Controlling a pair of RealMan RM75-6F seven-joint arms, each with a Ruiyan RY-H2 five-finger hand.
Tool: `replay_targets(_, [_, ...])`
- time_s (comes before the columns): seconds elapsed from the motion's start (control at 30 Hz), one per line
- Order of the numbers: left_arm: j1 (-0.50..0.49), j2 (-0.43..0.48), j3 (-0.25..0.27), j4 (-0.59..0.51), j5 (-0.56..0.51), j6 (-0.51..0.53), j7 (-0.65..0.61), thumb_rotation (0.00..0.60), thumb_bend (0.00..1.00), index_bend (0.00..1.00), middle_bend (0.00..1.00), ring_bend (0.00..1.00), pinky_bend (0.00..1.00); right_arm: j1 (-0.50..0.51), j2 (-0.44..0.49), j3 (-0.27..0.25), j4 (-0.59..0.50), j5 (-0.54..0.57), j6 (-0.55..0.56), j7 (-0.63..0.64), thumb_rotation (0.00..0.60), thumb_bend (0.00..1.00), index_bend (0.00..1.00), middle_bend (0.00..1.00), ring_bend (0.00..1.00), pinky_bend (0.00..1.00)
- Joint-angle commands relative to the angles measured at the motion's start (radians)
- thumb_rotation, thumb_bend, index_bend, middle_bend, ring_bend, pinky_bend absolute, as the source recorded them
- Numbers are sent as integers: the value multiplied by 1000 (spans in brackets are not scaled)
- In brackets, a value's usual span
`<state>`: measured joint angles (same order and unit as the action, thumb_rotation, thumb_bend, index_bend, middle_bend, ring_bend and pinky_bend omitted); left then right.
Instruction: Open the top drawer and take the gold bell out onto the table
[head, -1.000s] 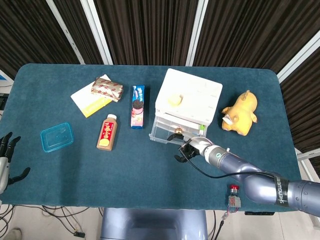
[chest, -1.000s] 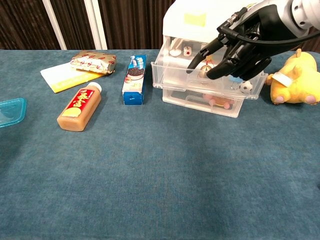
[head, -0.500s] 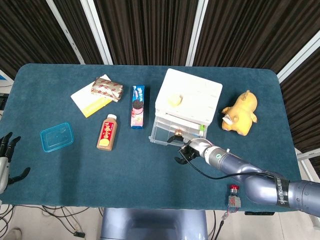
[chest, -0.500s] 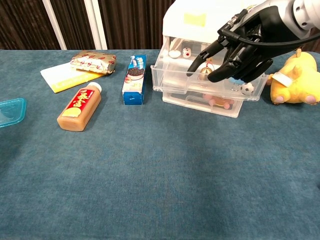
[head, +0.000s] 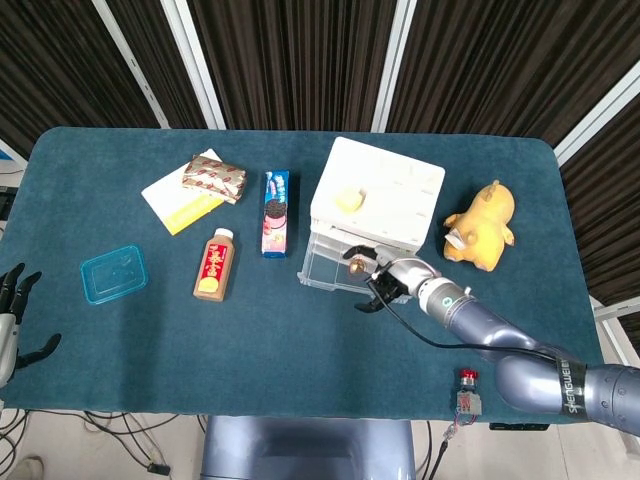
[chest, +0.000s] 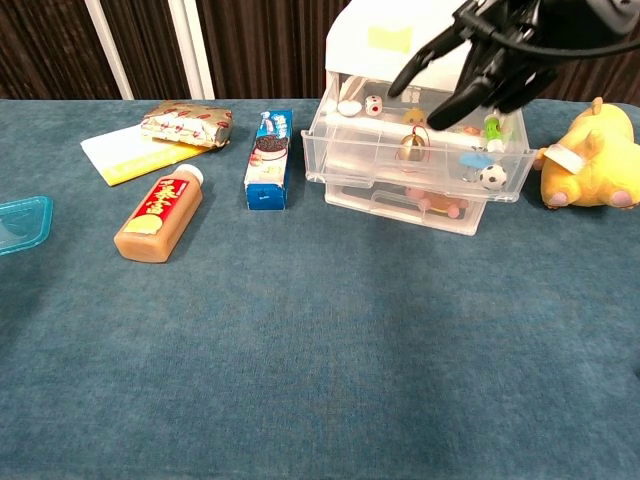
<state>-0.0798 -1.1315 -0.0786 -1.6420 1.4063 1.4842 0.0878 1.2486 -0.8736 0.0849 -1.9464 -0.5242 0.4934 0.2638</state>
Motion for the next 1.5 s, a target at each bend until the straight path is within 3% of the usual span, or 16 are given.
replay_targets(0.03, [0,-1,0,0,2,1,1,600,189,100,0,0,0,-11,8,-23,-9,-59,85,-95,600,218,207,997,1000,1000])
replay_targets(0.3, [0,-1,-2,3,-3,1,-2,600,189,100,0,0,0,-26,-18,-67,13,-190,219,-322,600,130,223,1000,1000,1000])
replay_targets(0.6, [-3,-4,-1,4,-3,-4,8,600,189,101,0,0,0,-99,-108,-45,77,-385,336,-402,600,123,253,1000,1000,1000])
replay_targets(0.83, [-3,-4,-3,5,-11,-6,12,600,189,101,0,0,0,-137,-165,-30,152,-546,344,-407,600,122,258,1000,1000,1000])
replay_targets(1.33, [-3,-6,-2,5,-7,-2,22,600,189,103,0,0,0,-130,-237,-21,295,-618,236,-469,600,127,278,1000,1000,1000])
replay_targets(1.5, [-4,-6,-2,6,-10,-6,20,600,189,103,0,0,0,-145,-263,-19,329,-674,265,-496,600,151,296,1000,1000,1000])
